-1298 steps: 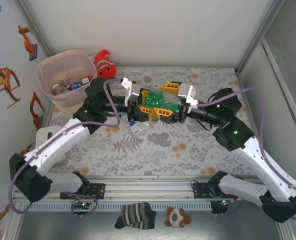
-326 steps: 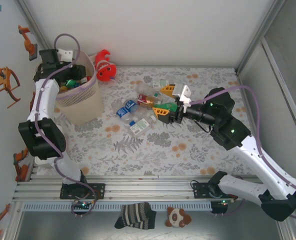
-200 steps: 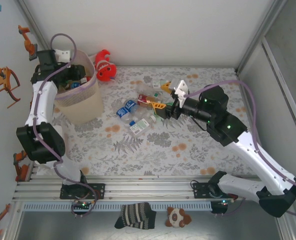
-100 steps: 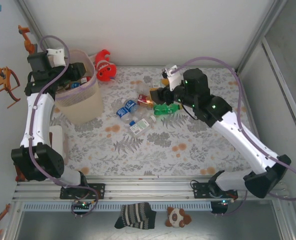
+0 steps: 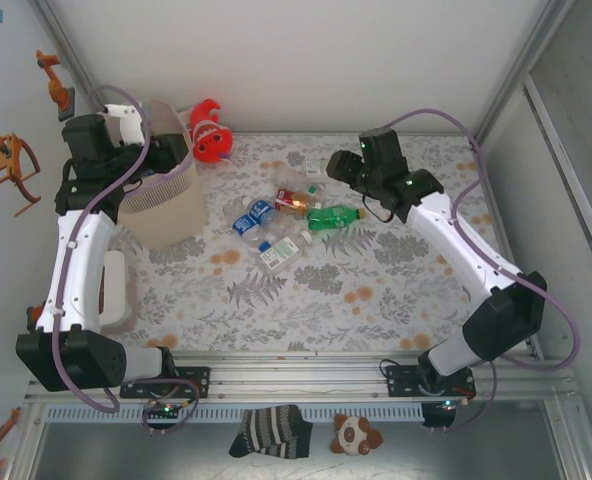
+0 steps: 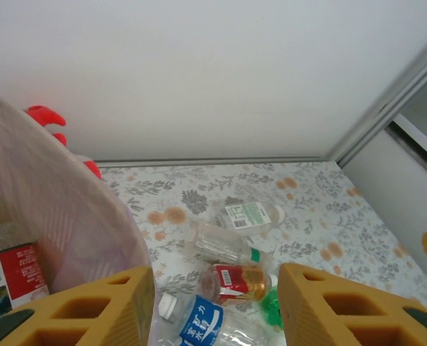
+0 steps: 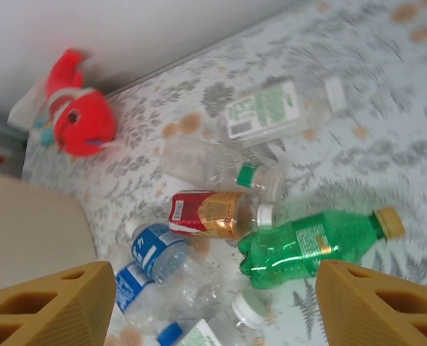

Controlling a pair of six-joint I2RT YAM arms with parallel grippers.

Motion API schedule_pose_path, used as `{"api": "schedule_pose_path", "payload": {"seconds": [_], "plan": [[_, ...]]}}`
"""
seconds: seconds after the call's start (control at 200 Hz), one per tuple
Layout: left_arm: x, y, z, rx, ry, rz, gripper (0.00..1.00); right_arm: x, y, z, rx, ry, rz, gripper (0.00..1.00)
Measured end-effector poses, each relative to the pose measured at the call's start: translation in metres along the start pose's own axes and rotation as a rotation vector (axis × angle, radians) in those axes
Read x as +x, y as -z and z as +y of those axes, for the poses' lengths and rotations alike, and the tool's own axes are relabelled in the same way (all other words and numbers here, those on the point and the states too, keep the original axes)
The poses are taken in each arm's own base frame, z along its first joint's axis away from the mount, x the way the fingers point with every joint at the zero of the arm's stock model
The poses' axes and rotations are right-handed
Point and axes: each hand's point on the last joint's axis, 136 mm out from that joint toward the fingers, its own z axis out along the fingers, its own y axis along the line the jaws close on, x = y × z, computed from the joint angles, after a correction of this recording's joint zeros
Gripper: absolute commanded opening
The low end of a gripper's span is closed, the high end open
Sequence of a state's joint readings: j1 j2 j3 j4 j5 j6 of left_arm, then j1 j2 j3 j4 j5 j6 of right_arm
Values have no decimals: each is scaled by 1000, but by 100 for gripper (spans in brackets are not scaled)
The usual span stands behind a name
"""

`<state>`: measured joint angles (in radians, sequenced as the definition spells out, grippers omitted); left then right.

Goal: Put the plastic bottles in the bin

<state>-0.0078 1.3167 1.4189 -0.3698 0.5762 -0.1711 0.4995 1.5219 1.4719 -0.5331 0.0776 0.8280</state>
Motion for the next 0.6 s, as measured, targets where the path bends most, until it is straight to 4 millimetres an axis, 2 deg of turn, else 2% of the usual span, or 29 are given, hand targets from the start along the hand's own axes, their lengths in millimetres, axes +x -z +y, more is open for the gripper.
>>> {"api": "schedule_pose_path", "payload": {"seconds": [0.19,0.386,0.461,0.601], "plan": [[2,-2,-7,16,-5,6,48,7,-22,-42,130,-342,39,69],[2,-2,-10,22,-9,6,49,37,-63,-83,245,-587,163,70],[1,-1,-11,23,-12,3,49,52,-76,-92,278,-641,212,73],[0,1,-13,24,-15,-2,49,73,-97,-92,285,-735,296,77]]}}
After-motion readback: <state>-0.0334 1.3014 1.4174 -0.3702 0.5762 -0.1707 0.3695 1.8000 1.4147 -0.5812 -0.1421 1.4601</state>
